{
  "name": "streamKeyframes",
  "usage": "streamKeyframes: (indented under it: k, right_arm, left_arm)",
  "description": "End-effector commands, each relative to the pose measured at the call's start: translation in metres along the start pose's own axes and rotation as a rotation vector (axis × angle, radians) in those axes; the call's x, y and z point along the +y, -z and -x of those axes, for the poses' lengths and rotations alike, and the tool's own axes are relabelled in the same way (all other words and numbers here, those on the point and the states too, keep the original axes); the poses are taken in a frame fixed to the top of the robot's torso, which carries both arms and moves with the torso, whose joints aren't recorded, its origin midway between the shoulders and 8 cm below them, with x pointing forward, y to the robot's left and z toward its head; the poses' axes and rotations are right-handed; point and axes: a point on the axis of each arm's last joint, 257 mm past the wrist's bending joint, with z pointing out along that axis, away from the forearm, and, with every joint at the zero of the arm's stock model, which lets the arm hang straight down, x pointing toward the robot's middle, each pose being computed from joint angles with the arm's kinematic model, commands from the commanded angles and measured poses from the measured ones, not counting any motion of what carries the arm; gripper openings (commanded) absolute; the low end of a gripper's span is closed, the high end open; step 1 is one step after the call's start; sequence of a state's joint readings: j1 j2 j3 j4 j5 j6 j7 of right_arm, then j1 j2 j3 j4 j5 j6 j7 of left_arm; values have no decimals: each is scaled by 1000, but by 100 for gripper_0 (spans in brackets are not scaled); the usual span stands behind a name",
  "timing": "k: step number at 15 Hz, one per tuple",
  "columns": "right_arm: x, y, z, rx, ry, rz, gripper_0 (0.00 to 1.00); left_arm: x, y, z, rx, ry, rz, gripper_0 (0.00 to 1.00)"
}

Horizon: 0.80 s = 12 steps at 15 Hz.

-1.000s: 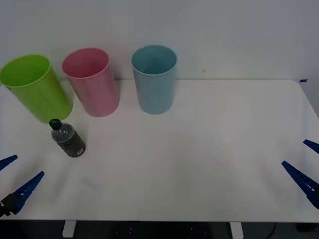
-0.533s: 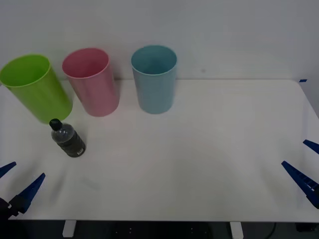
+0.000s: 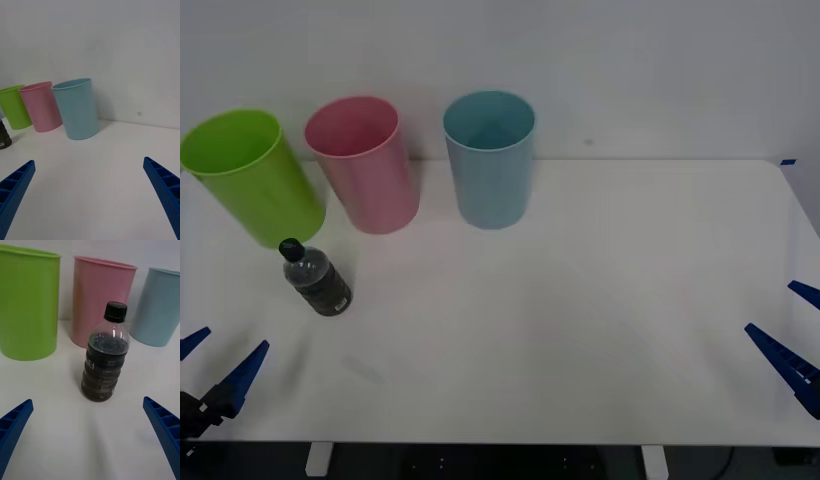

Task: Grasp the object on the table and drop it into the matching bin: aluminum can to the light blue bin, PET bottle to the pink bin.

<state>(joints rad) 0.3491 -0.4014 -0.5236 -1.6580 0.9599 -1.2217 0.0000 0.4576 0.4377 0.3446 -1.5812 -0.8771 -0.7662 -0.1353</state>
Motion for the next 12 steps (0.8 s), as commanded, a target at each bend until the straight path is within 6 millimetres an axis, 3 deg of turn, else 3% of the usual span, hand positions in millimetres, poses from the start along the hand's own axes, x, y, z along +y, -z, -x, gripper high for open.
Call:
streamKeyframes:
  k: [1, 5, 12]
  right_arm:
    - [0, 0, 0, 0, 0, 0, 100]
    - [0, 0, 0, 0, 0, 0, 100]
    - [0, 0, 0, 0, 0, 0, 100]
  left_arm:
    - [-5, -23, -6, -7, 7, -23, 100]
    - [-4, -45, -10, 3, -27, -37, 100]
    - [-28, -80, -15, -26, -23, -40, 100]
